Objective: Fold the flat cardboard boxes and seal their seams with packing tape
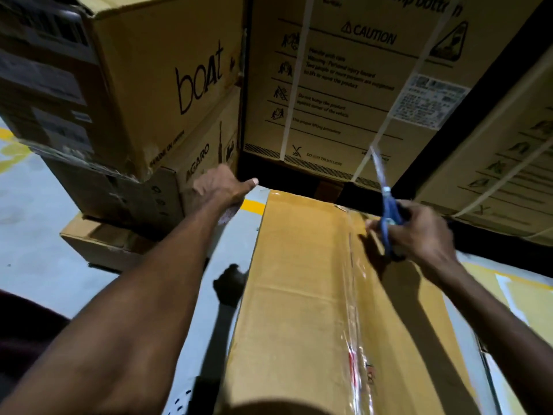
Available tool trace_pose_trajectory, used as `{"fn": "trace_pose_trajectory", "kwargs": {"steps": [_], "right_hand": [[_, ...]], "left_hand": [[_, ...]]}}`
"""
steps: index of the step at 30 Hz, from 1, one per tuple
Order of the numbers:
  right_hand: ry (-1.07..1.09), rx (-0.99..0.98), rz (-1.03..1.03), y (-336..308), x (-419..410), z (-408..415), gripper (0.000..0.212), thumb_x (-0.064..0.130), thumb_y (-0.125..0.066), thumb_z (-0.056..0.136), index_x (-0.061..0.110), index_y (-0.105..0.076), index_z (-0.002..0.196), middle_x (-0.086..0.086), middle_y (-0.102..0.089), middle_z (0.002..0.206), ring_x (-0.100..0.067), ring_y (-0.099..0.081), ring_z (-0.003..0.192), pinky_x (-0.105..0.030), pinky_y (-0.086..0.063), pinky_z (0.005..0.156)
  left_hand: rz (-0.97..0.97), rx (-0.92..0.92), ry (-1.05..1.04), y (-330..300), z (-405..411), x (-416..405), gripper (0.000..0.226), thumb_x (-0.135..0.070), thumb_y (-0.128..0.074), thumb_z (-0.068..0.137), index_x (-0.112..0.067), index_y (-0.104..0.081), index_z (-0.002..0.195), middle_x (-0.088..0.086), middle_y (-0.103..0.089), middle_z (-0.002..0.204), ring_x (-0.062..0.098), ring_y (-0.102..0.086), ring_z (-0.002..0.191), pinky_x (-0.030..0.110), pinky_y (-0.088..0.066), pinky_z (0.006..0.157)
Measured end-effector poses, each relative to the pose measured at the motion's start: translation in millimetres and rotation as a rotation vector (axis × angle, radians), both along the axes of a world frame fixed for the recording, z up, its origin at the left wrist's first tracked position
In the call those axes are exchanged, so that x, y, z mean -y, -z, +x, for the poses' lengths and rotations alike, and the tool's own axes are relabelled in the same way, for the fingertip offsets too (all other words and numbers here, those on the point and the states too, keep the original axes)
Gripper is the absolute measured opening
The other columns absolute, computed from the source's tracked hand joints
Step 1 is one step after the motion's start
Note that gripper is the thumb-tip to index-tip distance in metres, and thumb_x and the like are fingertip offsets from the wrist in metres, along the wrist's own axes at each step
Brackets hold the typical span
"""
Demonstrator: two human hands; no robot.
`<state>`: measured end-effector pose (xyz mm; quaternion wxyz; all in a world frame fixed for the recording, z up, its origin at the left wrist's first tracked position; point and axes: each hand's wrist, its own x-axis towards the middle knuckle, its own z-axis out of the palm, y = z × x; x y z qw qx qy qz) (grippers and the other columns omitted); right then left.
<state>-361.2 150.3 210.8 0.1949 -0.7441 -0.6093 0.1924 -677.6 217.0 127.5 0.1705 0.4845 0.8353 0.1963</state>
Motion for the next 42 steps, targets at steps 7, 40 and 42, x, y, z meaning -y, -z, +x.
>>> {"fn": "trace_pose_trajectory", "kwargs": {"steps": [7,40,42], "right_hand": [[0.173,-0.108,0.126,36,-34,88,0.044,0.026,-0.081,0.081,0.023,-0.068,0.123,-0.009,-0.073,0.106,-0.032,-0.065,0.095,-0.036,-0.048,0.073],[-0.654,0.02,0.005,-93,169,-134,0.048,0.059,-0.087,0.064,0.026,-0.081,0.098,-0.003,-0.072,0.065,-0.019,-0.068,0.056,-0.032,-0.051,0.051],[-0.696,0.172,0.146,-93,191,-184,0.048,0.065,-0.079,0.064,0.029,-0.081,0.097,-0.005,-0.069,0.066,-0.024,-0.066,0.065,-0.031,-0.043,0.052]], "left_hand": [[-0.006,-0.065,-0.029,-1,39,3,0.045,-0.06,-0.068,0.083,-0.016,-0.066,0.089,0.004,-0.064,0.086,0.025,-0.058,0.085,0.032,-0.035,0.072],[0.454,0.297,0.084,-135,-125,306,0.008,-0.034,-0.061,0.08,-0.041,-0.066,0.077,-0.004,-0.067,0.083,0.01,-0.059,0.074,0.027,-0.045,0.074],[0.462,0.261,0.017,-137,-158,345,0.016,-0.025,-0.065,0.086,-0.036,-0.064,0.075,0.0,-0.063,0.08,0.004,-0.051,0.064,0.02,-0.04,0.065]]}}
